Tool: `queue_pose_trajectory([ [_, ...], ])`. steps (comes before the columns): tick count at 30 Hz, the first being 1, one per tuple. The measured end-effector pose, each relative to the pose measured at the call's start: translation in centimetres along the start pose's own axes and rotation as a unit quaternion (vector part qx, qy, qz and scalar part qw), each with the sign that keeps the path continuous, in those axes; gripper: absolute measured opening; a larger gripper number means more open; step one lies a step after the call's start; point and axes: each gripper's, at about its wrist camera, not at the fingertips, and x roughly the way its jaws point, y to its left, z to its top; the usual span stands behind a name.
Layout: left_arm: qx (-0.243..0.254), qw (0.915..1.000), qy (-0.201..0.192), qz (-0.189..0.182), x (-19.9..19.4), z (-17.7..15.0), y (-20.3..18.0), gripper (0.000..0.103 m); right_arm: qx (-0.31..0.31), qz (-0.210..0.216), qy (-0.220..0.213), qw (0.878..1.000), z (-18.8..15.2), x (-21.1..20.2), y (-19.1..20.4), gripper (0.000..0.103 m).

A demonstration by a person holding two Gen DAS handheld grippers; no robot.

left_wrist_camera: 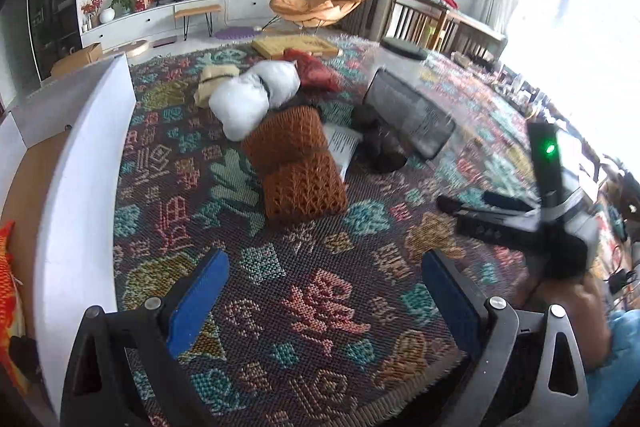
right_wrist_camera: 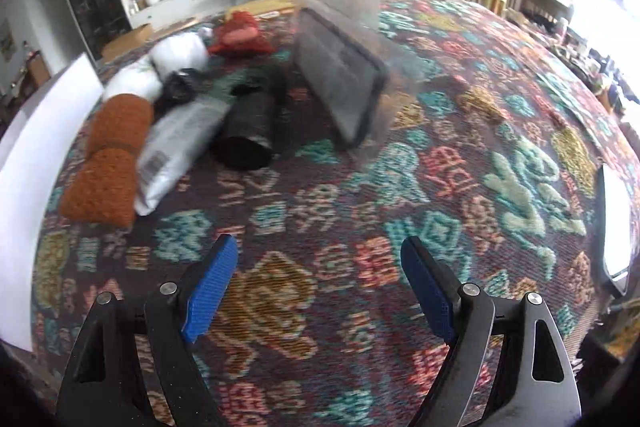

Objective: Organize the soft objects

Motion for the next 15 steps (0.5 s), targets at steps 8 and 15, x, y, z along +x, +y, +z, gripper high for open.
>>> queue_pose_trajectory([
  [8, -0.048, 0.9947, 0.017, 0.090, 6.9, -0.1, 5.5, 0.097, 0.000, -0.013, 0.021, 1.000, 0.6, 3.0, -0.1, 0.087],
  [15, -0.072, 0.9907, 0.017, 0.114, 9.0, -0.3, 7.8, 0.098, -0.002, -0.022, 0.004, 1.000, 0.9, 3.2, -0.1, 0.089],
])
